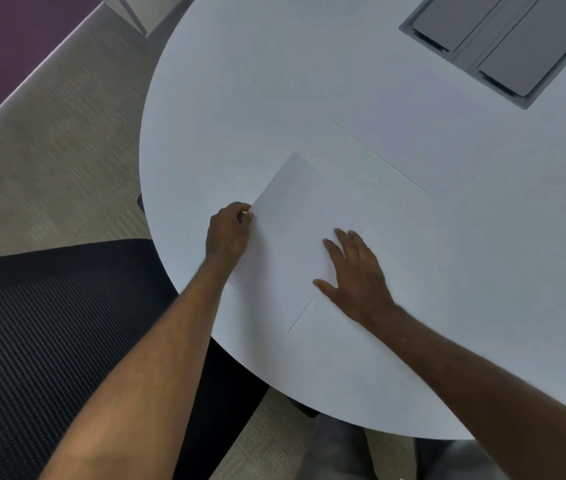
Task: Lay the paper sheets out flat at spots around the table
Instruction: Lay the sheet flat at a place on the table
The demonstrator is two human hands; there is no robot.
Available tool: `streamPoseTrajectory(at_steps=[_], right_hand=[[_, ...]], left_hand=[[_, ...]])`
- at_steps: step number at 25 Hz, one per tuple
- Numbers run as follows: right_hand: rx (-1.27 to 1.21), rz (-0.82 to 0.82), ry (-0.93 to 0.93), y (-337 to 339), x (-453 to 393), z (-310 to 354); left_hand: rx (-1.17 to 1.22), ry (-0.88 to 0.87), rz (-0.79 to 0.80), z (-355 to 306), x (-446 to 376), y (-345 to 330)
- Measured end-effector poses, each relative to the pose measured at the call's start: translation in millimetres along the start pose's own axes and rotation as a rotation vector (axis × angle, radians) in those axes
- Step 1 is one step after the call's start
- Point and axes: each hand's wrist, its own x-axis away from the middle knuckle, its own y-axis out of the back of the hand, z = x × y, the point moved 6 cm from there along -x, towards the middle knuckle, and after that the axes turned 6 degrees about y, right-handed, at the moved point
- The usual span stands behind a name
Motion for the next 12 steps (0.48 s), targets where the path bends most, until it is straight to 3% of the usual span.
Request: streamPoseTrajectory(at_steps=[5,12], right_hand=[[0.051,-0.045,-0.012,-3.6,-8.0,5.9],[0.073,-0.047,-0.054,-4.5,-12.0,10.9]], left_hand=[[-0.323,-0.156,-0.206,15.2,23.7,0.0],[-0.493,-0.220,-0.156,51.3,56.4,-21.9]])
